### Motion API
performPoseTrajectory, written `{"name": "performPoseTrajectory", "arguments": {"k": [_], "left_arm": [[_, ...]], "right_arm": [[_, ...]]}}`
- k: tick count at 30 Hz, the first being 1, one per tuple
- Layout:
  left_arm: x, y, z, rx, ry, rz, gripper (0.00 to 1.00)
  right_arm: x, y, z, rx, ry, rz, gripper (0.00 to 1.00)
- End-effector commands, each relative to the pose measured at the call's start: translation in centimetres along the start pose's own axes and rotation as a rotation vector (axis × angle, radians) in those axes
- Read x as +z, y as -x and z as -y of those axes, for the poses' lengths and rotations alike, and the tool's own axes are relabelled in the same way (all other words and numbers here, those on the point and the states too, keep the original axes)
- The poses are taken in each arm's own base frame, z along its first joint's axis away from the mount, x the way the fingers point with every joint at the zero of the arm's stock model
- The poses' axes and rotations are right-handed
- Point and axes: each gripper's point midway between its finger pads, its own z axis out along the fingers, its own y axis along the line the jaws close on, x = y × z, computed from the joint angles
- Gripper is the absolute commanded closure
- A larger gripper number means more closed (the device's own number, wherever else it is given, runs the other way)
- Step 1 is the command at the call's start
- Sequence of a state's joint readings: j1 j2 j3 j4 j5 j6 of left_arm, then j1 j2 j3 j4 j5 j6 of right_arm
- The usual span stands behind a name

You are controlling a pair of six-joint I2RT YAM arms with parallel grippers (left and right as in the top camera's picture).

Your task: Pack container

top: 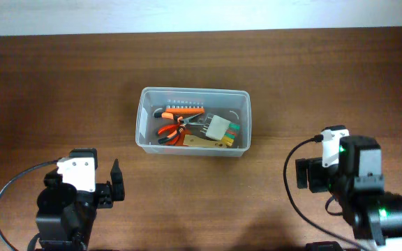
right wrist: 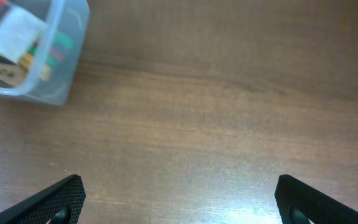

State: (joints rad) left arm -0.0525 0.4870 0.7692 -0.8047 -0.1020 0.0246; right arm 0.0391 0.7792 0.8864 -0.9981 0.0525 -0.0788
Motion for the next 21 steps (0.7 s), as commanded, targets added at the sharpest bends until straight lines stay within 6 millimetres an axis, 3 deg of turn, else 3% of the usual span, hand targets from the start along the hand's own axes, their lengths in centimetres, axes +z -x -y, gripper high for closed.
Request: {"name": "performPoseTrajectory", "arguments": {"k": [1, 4, 8, 10, 13, 21], "left_arm": [[0.0, -0.2, 0.1, -0.008, -0.004, 0.0, 0.01], [0.0, -0.2, 0.1, -0.008, -0.004, 0.0, 0.01], [0.0, -0.2, 0.1, -0.008, -0.004, 0.0, 0.01], [0.0, -0.2, 0.1, -0.008, -0.004, 0.0, 0.01], [0.0, -0.2, 0.1, -0.008, -0.004, 0.0, 0.01], [0.0, -0.2, 0.1, -0.008, -0.004, 0.0, 0.01]], "right_arm": [[-3.1, 0.8, -0.2, 0.016, 0.015, 0.167, 0.02], [-4.2, 0.6, -0.7, 0.016, 0.031, 0.31, 0.02], [-2.2, -0.2, -1.4, 0.015, 0.046, 0.518, 0.01], [-1.3, 1.5, -1.4, 0.014, 0.033, 0.704, 0.01], [-1.3, 2.8, -1.0, 0.019, 0.007, 0.843, 0.01], [1.0, 1.4, 0.2, 0.056, -0.074, 0.891, 0.01]]}}
